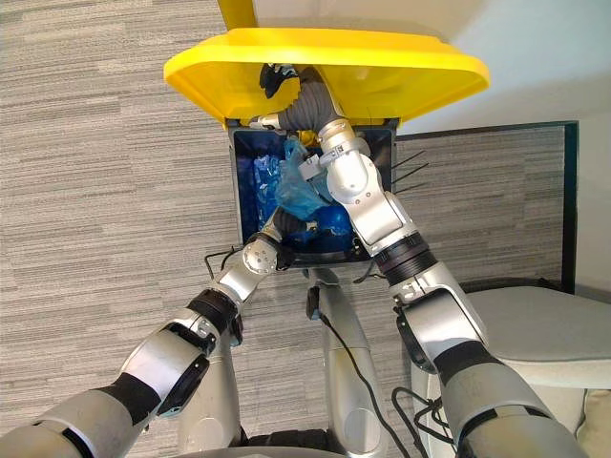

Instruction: Gather rubbish on tea table into small bin, then transfer packed bag to large trash can.

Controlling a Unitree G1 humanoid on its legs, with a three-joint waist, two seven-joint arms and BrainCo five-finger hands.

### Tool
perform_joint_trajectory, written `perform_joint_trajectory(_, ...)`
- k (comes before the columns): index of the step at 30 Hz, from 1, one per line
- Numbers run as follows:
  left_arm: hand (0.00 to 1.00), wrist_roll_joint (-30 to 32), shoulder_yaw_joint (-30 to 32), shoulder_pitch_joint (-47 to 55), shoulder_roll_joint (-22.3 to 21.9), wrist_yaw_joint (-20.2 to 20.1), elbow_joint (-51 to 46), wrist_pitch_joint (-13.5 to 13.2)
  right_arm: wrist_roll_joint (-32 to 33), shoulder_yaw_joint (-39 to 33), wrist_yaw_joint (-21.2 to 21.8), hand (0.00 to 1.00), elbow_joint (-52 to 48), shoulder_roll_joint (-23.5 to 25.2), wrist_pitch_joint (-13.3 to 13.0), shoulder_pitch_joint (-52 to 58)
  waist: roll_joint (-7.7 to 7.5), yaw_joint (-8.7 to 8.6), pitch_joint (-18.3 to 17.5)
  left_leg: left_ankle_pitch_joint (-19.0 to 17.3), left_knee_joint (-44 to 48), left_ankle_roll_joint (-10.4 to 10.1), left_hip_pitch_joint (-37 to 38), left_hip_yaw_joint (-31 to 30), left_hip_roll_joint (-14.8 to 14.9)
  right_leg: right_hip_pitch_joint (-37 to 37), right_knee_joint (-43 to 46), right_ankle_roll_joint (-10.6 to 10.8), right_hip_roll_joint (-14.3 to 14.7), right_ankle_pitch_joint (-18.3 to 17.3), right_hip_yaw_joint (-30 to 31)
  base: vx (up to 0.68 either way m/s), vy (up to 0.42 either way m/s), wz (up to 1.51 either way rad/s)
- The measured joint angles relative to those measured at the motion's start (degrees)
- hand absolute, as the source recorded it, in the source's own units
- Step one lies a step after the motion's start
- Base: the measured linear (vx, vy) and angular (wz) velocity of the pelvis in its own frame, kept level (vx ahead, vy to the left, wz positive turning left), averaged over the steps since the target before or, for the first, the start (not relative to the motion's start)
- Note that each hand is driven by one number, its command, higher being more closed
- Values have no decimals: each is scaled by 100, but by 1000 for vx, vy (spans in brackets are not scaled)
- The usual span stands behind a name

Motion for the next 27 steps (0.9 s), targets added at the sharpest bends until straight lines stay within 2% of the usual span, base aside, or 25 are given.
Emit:
perform_joint_trajectory(3, 0, 5, 1, 189, 50, 42, -153, 18, -24, 11, 13, 0, -212, -2, -12, 449, -104, 4, -92, 55, -192, -48, 192, 32, -15, 117, 8, -21, -43, -50, -25, 71, 29, 11)
perform_joint_trajectory(6, 0, 5, -7, 417, 125, 74, -251, 19, -187, 3, 49, 0, -336, -135, -16, 992, -136, 31, -111, 132, -384, -33, 569, 14, -33, 455, 47, -6, -101, -169, -99, 80, 27, 20)
perform_joint_trajectory(10, 0, -32, -8, 988, 554, 71, -363, -35, -230, -63, 243, 0, -245, -200, -113, 1957, -184, 89, -367, 130, -379, -10, 942, -47, -51, 943, 31, 8, -113, -225, -121, 27, 55, 13)
perform_joint_trajectory(12, 0, -81, 91, 1486, 993, 66, -471, -127, -229, -220, 370, 0, -16, -205, -128, 2577, -199, 141, -378, 72, -285, 98, 1314, -29, -129, 1383, -14, 16, -180, -218, -112, -51, 109, 14)
perform_joint_trajectory(13, 0, -101, 162, 1660, 1071, 69, -534, -163, -228, -292, 395, 0, 62, -183, -140, 2763, -207, 160, -384, 59, -277, 126, 1419, -23, -197, 1495, -22, 27, -206, -208, -92, -95, 145, 11)
perform_joint_trajectory(14, 0, -202, 308, 2040, 1243, 67, -680, -226, -235, -409, 419, 0, 163, -143, -179, 3175, -261, 177, -481, 90, -273, 197, 1533, 5, -337, 1587, -20, 94, -319, -163, -32, -115, 153, 2)
perform_joint_trajectory(15, 0, -311, 512, 2442, 1377, 62, -845, -263, -278, -521, 477, 0, 146, -114, -223, 3666, -304, 184, -633, 144, -251, 310, 1579, 95, -450, 1582, -82, 265, -403, -28, 71, -112, 151, -7)
perform_joint_trajectory(16, 0, -338, 666, 2666, 1428, 53, -925, -267, -296, -549, 508, 0, 140, -107, -232, 3887, -329, 216, -714, 190, -237, 394, 1568, 171, -473, 1583, -195, 411, -428, 93, 161, -138, 105, -42)
perform_joint_trajectory(17, 0, -583, 1029, 3134, 1485, -59, -1068, -273, -365, -582, 595, 0, 144, -108, -248, 4284, -266, 309, -867, 244, -299, 558, 1564, 399, -351, 1588, -322, 553, -322, 345, 355, -217, 73, -50)
perform_joint_trajectory(18, 0, -791, 1355, 3616, 1572, -96, -1234, -273, -408, -674, 688, 0, 157, -56, -274, 4674, -208, 303, -895, 317, -375, 605, 1646, 440, -298, 1548, 638, 178, -335, 89, 394, -242, 60, -42)
perform_joint_trajectory(19, 0, -935, 1477, 3867, 1618, -181, -1301, -271, -438, -764, 770, 0, 169, 0, -284, 4932, -199, 299, -934, 388, -469, 612, 1706, 436, -296, 1563, 1216, 44, -357, -75, 404, -234, 30, -10)
perform_joint_trajectory(20, 0, -1152, 1687, 4326, 1669, -301, -1458, -269, -454, -958, 898, 0, 284, 124, -346, 5415, -171, 296, -1051, 521, -727, 618, 1807, 410, -293, 1654, 2094, 40, -393, -350, 463, -152, -38, 1)
perform_joint_trajectory(21, 0, -1311, 1860, 4786, 1664, -381, -1655, -264, -491, -1100, 998, 0, 494, 213, -364, 5787, -149, 291, -1225, 713, -1018, 576, 1863, 403, -291, 1861, 2592, 48, -456, -531, 523, -138, -82, 0)
perform_joint_trajectory(23, 0, -1440, 2018, 5322, 1655, -537, -1969, -265, -665, -1283, 1132, 0, 835, 271, -370, 6145, -193, 300, -1472, 928, -1305, 476, 1859, 391, -286, 2263, 2650, 139, -584, -669, 575, -122, -161, -10)
perform_joint_trajectory(25, 0, -1546, 2199, 5592, 1511, -662, -2064, -260, -693, -1595, 1138, 0, 1249, 287, -359, 6243, -102, 304, -1591, 1147, -1659, 353, 1885, 312, -314, 2359, 2123, 225, -533, -686, 197, -120, -117, -36)
perform_joint_trajectory(27, 0, -1655, 2252, 5847, 1281, -801, -2121, -267, -741, -1840, 1127, 0, 1468, 267, -325, 6260, 11, 419, -1818, 1390, -2291, 457, 2076, 321, -292, 2640, 1040, 224, -321, -741, 95, -30, -41, -70)
